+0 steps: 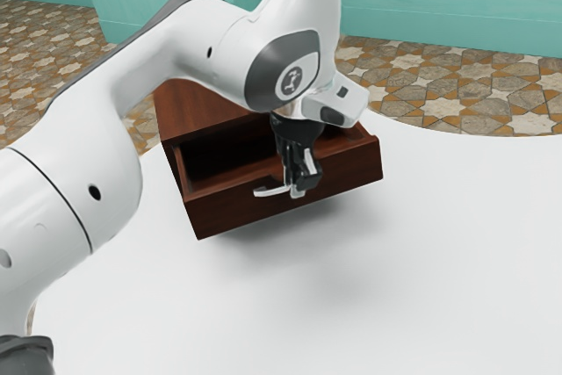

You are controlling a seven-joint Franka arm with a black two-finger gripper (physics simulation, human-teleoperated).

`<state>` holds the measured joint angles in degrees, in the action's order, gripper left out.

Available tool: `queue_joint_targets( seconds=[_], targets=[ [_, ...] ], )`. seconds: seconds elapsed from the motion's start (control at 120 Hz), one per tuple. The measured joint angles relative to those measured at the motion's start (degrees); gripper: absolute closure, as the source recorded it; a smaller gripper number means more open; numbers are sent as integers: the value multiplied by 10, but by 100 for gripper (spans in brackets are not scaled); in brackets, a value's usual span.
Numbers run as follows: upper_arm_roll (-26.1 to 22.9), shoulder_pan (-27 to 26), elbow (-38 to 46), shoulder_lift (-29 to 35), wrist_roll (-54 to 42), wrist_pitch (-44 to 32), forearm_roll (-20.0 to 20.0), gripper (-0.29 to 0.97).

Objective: Pull the drawer handle with one arm to open the drawer

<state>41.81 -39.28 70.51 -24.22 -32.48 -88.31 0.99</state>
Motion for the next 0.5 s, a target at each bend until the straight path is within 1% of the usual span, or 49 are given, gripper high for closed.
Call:
queue_joint_targets(
  seconds=[0.117,0.2,0.233,0.3,0.333,0.35,0.367,0.4,0.425,0.458,0.5],
  targets=[
    [7,-3,0,7,0,1,0,53],
    [31,-22,-1,26,1,5,-2,50],
    [39,-34,-3,45,1,11,-3,49],
    [45,-56,-15,108,1,36,-14,48],
    [34,-48,-35,142,1,60,-19,47],
    [13,-25,-43,159,-1,72,-21,46],
    [-23,12,-48,175,-3,83,-24,45],
    [-125,123,-55,209,-11,103,-28,38],
    [-183,200,-58,227,-16,116,-31,34],
    [-230,282,-60,242,-23,131,-34,29],
    [-259,364,-62,251,-31,143,-37,23]
  ],
)
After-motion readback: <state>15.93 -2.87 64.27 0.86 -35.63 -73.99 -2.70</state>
